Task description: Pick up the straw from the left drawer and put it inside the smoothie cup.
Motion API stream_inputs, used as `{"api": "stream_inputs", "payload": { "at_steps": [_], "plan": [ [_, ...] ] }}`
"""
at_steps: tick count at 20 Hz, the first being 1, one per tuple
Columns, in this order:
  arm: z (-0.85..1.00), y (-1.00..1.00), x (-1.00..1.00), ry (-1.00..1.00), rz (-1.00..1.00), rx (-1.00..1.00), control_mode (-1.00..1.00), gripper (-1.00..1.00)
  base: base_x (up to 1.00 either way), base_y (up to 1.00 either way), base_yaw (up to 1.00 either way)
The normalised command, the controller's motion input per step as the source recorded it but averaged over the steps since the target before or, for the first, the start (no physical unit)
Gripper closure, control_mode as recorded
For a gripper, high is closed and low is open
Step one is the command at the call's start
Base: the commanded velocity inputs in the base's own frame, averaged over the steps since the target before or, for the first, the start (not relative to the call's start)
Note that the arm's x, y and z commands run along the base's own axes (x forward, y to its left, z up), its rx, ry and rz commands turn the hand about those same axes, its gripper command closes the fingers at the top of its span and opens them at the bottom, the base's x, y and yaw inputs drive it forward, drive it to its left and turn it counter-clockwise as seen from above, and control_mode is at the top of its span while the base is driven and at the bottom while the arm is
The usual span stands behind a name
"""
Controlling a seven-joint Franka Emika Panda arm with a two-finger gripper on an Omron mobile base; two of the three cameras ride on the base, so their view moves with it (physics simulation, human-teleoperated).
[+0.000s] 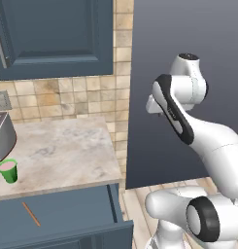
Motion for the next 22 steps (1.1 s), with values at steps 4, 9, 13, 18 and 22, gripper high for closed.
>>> {"api": "stream_inputs", "payload": {
  "at_steps": [4,9,13,18,22],
  "plan": [
    [0.0,0.01,-0.4,-0.02,0.0,0.0,-1.0,-1.0,0.0,0.0,0.0],
    [-0.23,0.56,-0.87,0.0,0.01,0.0,-1.0,-1.0,0.0,0.0,0.0],
    [-0.5,1.0,-0.85,0.06,0.0,-0.01,-1.0,-1.0,0.0,0.0,0.0],
    [-0.71,1.0,-0.47,0.22,0.0,0.0,-1.0,-1.0,0.0,0.0,0.0],
    [-0.76,1.0,-0.19,0.28,0.0,0.0,-1.0,-1.0,0.0,0.0,0.0]
  ]
}}
